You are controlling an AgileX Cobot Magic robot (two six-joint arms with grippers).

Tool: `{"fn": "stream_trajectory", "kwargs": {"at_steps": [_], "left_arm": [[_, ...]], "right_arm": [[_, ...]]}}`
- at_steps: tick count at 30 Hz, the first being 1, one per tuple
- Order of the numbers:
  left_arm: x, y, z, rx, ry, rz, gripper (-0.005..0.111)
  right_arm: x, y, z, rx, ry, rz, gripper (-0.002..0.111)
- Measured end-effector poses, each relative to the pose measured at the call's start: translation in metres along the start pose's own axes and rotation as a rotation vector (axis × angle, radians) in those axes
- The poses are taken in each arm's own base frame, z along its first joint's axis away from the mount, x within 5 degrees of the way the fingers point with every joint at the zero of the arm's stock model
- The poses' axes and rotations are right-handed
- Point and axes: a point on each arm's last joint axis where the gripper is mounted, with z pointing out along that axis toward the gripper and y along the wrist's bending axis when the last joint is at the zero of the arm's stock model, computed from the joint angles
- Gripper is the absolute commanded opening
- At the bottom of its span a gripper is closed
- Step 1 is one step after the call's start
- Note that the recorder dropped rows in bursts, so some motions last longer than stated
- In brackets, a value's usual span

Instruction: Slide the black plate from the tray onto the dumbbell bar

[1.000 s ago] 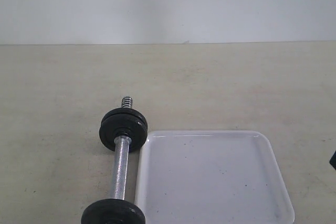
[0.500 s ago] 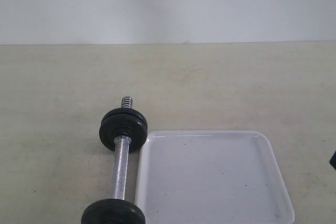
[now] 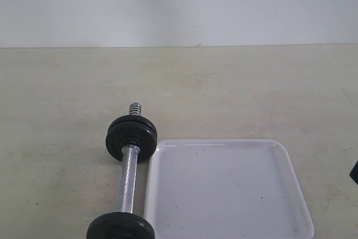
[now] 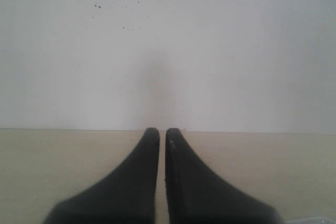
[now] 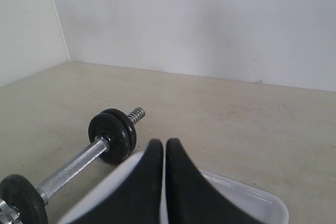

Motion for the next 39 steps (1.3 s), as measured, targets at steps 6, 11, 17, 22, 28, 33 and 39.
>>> {"fn": "stream_trajectory", "kwargs": {"at_steps": [6,11,17,22,28,33,39], "left_arm": [[0.005,0.001,0.000,-0.003,0.057,0.248,0.004],[0.013,0.004,-0.001,-0.001,0.149,0.640,0.004],[0.016,0.008,-0.002,-0.002,0.206,0.886,0.004],[0.020,0.014,-0.003,-0.002,0.289,1.235,0.004],[0.020,0.015,-0.003,-0.003,0.297,1.270,0.004],[0.020,0.015,-0.004,-0.003,0.298,1.272,0.004],[0.020,0.017,-0.004,-0.003,0.318,1.358,0.004]], "right_arm": [[0.000,0.000,0.000,0.000,0.000,0.000,0.000],[0.000,0.000,0.000,0.000,0.000,0.000,0.000],[0.000,0.000,0.000,0.000,0.000,0.000,0.000],[0.000,0.000,0.000,0.000,0.000,0.000,0.000],[0.000,0.000,0.000,0.000,0.000,0.000,0.000],[0.000,0.000,0.000,0.000,0.000,0.000,0.000],[0.000,0.000,0.000,0.000,0.000,0.000,0.000]]}}
